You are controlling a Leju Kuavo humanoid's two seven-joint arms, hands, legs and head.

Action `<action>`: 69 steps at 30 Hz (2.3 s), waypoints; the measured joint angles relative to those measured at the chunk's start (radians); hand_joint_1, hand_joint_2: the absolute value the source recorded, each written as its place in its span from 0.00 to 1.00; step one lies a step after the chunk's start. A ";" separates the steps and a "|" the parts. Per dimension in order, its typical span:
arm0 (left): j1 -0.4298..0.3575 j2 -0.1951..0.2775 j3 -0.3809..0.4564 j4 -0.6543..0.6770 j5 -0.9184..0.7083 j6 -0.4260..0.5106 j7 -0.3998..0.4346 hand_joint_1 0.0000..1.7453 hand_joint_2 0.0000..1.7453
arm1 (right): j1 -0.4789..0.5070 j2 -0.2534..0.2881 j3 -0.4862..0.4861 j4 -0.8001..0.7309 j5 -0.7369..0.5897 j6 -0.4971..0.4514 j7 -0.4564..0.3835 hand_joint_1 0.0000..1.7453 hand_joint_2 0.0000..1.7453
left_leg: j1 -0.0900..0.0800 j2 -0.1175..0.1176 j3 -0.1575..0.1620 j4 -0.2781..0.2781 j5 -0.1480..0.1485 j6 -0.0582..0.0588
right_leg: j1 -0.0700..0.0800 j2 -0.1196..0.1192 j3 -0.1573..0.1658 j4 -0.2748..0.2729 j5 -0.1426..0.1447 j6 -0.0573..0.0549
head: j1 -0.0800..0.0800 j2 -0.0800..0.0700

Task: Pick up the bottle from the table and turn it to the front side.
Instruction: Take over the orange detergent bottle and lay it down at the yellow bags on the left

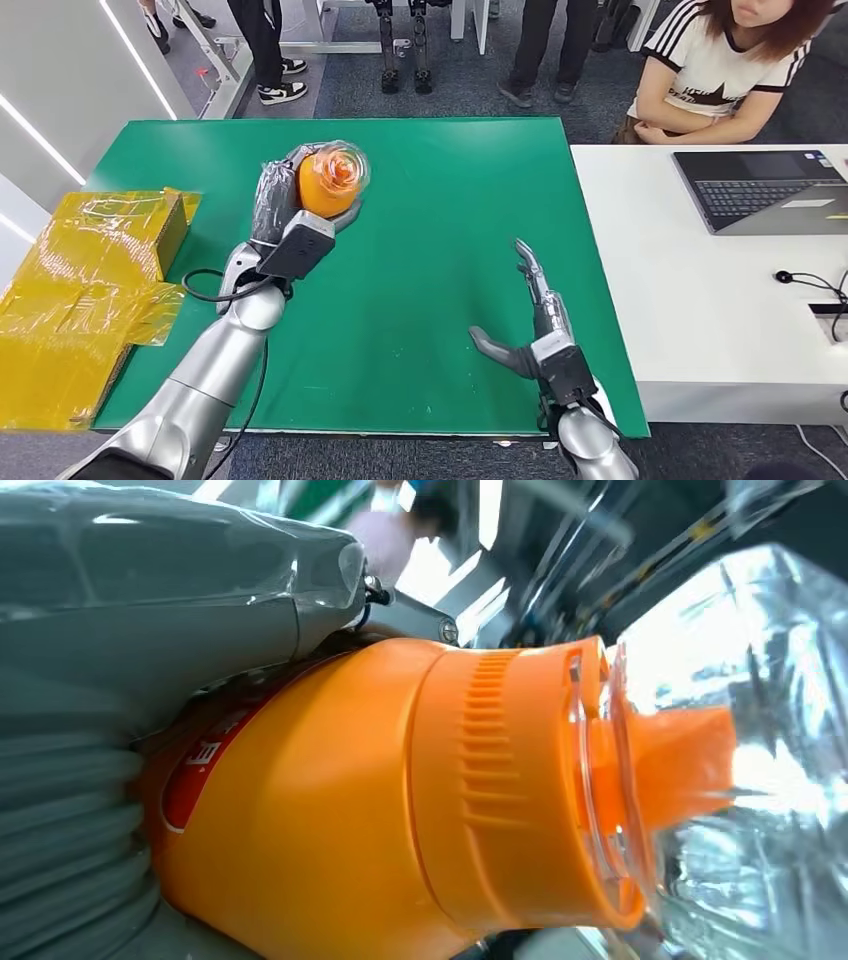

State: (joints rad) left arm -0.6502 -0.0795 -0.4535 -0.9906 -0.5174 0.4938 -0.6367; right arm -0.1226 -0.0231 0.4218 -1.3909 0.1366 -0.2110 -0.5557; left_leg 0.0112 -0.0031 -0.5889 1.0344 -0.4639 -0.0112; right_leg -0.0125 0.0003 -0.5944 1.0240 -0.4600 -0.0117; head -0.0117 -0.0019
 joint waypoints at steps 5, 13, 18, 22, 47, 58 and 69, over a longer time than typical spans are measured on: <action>0.001 0.035 -0.013 -0.008 -0.099 0.050 0.015 1.00 1.00 | 0.047 -0.013 -0.008 -0.058 0.005 0.009 -0.007 0.00 1.00 | 0.000 0.000 0.000 0.000 0.000 0.000 | 0.000 0.000 0.000 0.000 0.000 0.000 | 0.000 0.000; -0.004 0.082 -0.046 -0.010 -0.610 0.187 0.199 1.00 1.00 | 0.070 -0.014 -0.021 -0.102 0.043 0.032 -0.007 0.00 1.00 | 0.000 0.000 0.000 0.000 0.000 0.000 | 0.000 0.000 0.000 0.000 0.000 0.000 | 0.000 0.000; -0.026 0.111 -0.063 -0.010 -0.857 0.155 0.343 1.00 1.00 | 0.099 -0.013 -0.042 -0.143 0.062 0.035 -0.008 0.00 1.00 | 0.000 0.000 0.000 0.000 0.000 0.000 | 0.000 0.000 0.000 0.000 0.000 0.000 | 0.000 0.000; -0.050 0.125 -0.073 0.002 -0.959 0.118 0.414 1.00 1.00 | 0.110 -0.013 -0.055 -0.161 0.062 0.030 -0.011 0.00 1.00 | 0.000 0.000 0.000 0.000 0.000 0.000 | 0.000 0.000 0.000 0.000 0.000 0.000 | 0.000 0.000; 0.042 0.383 -0.203 0.165 -1.050 -0.213 0.883 1.00 1.00 | 0.219 -0.005 -0.175 -0.270 0.014 0.087 -0.045 0.00 1.00 | 0.000 0.002 -0.002 -0.001 0.000 0.000 | 0.000 0.001 -0.002 0.000 0.000 0.000 | 0.000 0.000; 0.171 0.429 -0.084 0.155 -1.050 -0.248 0.805 1.00 1.00 | 0.246 0.010 -0.210 -0.280 0.013 0.122 -0.039 0.00 1.00 | 0.001 0.004 -0.002 -0.001 0.000 0.000 | 0.000 0.003 -0.003 0.000 0.000 -0.001 | 0.000 0.000; 0.197 0.373 -0.021 0.154 -1.048 -0.193 0.640 0.00 1.00 | 0.248 0.032 -0.214 -0.316 0.053 0.149 -0.026 0.00 1.00 | 0.000 0.000 -0.001 -0.001 0.001 0.000 | 0.000 -0.001 -0.002 0.000 0.000 -0.001 | 0.000 0.000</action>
State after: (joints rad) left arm -0.4532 0.2934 -0.4748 -0.8362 -1.5652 0.3011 0.0033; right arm 0.1255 0.0092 0.2073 -1.7068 0.1897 -0.0624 -0.5819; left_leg 0.0113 -0.0028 -0.5901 1.0332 -0.4633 -0.0116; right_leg -0.0124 -0.0006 -0.5960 1.0242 -0.4597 -0.0123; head -0.0116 -0.0019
